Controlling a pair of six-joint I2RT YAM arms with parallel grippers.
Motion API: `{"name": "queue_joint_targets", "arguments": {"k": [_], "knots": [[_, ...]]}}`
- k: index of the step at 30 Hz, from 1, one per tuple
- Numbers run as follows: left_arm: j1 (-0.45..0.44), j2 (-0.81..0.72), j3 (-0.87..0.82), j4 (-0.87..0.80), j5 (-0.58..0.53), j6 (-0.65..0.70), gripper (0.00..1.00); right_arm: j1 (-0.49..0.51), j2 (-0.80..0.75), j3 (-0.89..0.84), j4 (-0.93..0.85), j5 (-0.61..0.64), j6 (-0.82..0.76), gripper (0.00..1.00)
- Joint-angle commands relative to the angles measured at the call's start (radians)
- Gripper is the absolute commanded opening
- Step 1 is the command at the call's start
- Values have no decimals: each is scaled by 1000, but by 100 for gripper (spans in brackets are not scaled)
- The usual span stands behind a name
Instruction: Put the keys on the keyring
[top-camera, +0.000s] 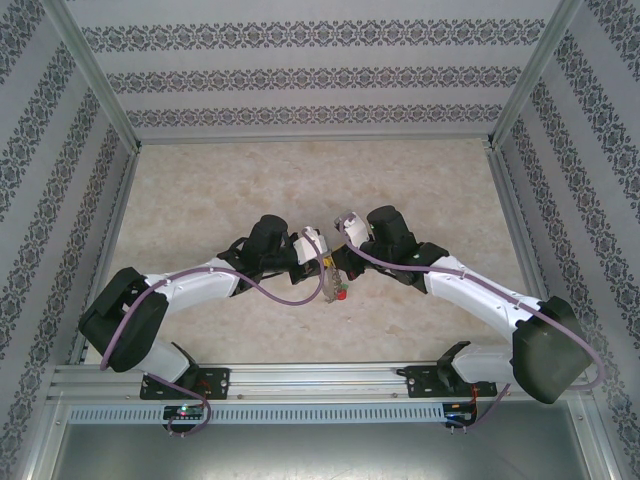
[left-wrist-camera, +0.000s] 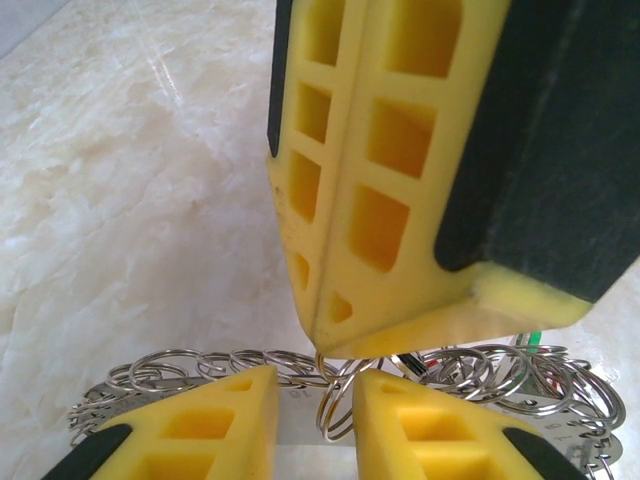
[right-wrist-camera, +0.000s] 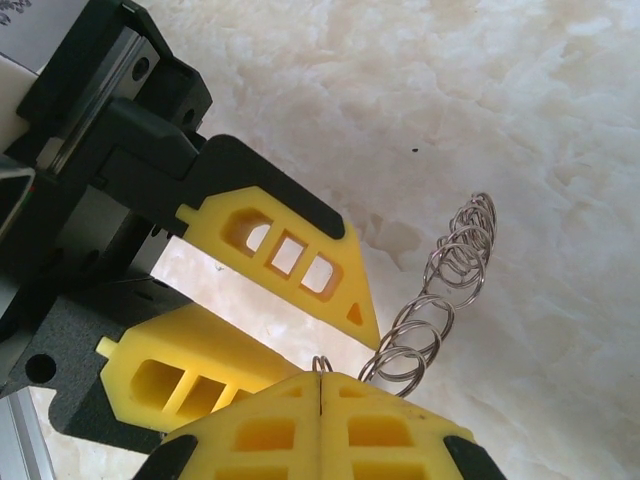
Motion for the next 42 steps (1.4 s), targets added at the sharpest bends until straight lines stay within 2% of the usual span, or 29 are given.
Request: {"name": "queue_joint_targets", "arguments": {"k": [1,14,28,42], "knots": [[6,-17,10,-53,2,18,29,8,-25,8,33,8,-12,0],[49,-59,-17,-47,74,3,34,11,-33,3,31,10,-9,0],[51,3,39,-66,117,19,32,13,-24,14,33,5,-6,0],[50,38,73,-107,106,51,26,14,-16,21,29,2,-6,0]]}}
